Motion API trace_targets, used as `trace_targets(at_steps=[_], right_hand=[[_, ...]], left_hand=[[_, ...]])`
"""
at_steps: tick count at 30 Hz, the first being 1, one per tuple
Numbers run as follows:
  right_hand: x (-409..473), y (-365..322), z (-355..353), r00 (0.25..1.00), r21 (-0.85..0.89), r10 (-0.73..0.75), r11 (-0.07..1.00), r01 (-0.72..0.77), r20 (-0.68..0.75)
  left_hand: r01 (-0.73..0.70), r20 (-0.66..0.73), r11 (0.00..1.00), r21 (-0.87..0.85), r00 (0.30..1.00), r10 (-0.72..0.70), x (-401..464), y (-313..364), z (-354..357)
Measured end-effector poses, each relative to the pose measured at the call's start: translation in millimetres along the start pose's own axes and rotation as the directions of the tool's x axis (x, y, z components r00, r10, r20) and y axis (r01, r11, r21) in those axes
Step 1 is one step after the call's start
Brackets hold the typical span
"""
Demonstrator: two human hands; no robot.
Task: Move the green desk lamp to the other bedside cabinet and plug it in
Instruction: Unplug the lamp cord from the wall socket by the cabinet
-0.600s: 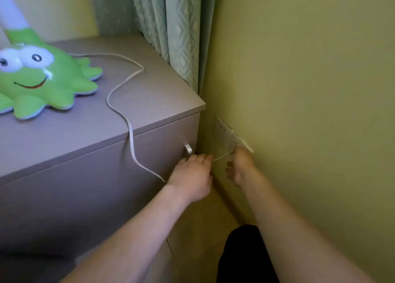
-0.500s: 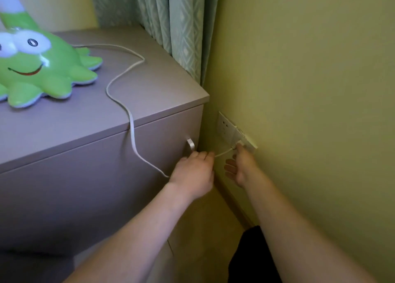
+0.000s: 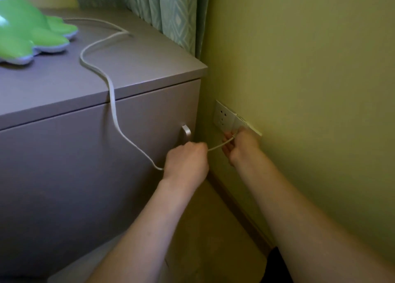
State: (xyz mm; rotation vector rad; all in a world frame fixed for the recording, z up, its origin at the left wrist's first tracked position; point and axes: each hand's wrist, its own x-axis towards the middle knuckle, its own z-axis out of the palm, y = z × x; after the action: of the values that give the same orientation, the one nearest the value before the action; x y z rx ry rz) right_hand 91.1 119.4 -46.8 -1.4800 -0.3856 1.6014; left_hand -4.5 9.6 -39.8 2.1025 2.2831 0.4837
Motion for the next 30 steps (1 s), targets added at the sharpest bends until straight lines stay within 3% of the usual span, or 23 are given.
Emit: trace_targets(at_steps=[8, 16, 23, 30], right_hand=[[-6.0, 4.4, 2.9, 0.995, 0.023, -0.066, 0.997, 0.068, -0.077], [-17.7, 7.4, 3.8, 0.991, 0.072, -0.119, 0.99, 0.124, -0.061], [-22.8, 10.2, -0.4, 0.988, 0.013, -0.14, 0.99, 0.141, -0.069], [-58.0, 44.8, 23.8, 0.977, -0.021, -0.212, 0.977, 0.211, -0.024]], left_hand=[[0.021, -0.004, 0.999, -0.033, 1.0, -0.021, 2.9, -6.1, -5.6], [0.03, 0.02, 0.993, -0.111, 0.999, -0.028, 4.2, -7.8, -13.3], [0.049, 0.064, 0.984, -0.171, 0.997, -0.038, 2.0, -10.2, -14.9], [0.047, 0.096, 0.989, -0.139, 0.995, -0.033, -6.8, -34.0, -26.5]])
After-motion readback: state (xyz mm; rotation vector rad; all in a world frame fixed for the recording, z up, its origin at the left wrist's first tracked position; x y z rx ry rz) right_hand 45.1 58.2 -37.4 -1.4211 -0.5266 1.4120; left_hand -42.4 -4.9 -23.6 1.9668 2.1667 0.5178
